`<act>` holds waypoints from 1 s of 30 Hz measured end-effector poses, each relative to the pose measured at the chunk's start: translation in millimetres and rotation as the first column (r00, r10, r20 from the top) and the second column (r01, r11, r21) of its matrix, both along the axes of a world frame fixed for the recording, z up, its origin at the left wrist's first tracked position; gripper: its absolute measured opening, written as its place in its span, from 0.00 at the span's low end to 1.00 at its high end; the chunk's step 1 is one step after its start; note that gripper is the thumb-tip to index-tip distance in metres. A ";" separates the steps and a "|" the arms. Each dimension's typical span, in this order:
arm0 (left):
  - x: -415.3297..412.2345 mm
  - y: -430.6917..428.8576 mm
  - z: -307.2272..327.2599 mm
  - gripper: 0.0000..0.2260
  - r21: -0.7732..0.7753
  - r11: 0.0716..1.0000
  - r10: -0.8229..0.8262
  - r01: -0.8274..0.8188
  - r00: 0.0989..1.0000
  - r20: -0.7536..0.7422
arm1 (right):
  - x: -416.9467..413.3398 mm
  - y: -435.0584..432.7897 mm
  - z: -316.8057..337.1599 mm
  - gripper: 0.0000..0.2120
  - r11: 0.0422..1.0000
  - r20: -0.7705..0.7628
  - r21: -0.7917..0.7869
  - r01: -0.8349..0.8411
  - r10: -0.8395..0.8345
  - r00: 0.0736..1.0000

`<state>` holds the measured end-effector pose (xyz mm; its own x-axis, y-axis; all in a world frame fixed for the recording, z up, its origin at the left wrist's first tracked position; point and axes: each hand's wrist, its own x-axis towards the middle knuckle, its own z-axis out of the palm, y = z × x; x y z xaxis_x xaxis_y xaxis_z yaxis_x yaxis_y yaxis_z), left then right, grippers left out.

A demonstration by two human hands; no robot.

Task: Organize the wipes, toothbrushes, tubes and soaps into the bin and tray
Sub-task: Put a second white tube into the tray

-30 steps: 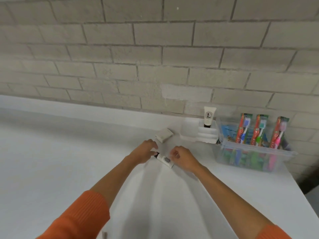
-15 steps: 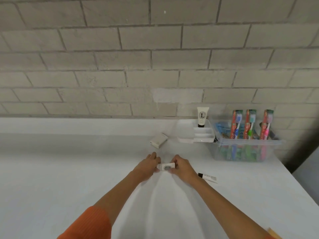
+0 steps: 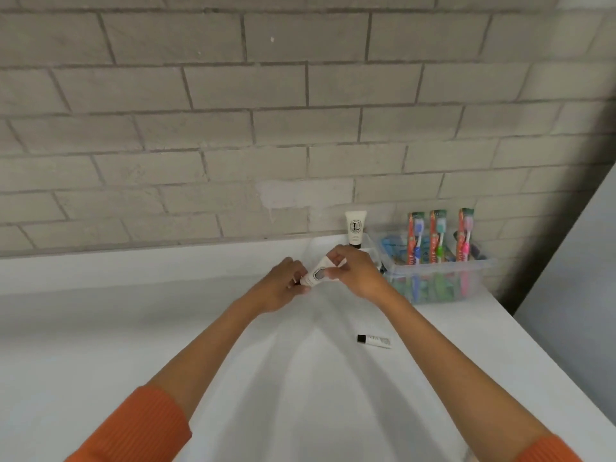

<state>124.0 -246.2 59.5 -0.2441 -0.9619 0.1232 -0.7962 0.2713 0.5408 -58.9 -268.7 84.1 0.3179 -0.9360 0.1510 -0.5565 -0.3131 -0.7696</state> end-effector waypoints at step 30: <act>-110.6 -94.9 -17.8 0.12 -0.134 0.963 0.203 -0.234 0.955 -0.215 | -54.8 -91.5 -6.1 0.09 0.983 0.162 -0.136 0.126 -0.103 0.981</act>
<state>13.4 -341.1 41.7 0.0145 -0.9537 0.3003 -0.7267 0.1962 0.6583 -113.7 -360.2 78.1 0.1725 -0.9294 0.3262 -0.4735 -0.3686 -0.7999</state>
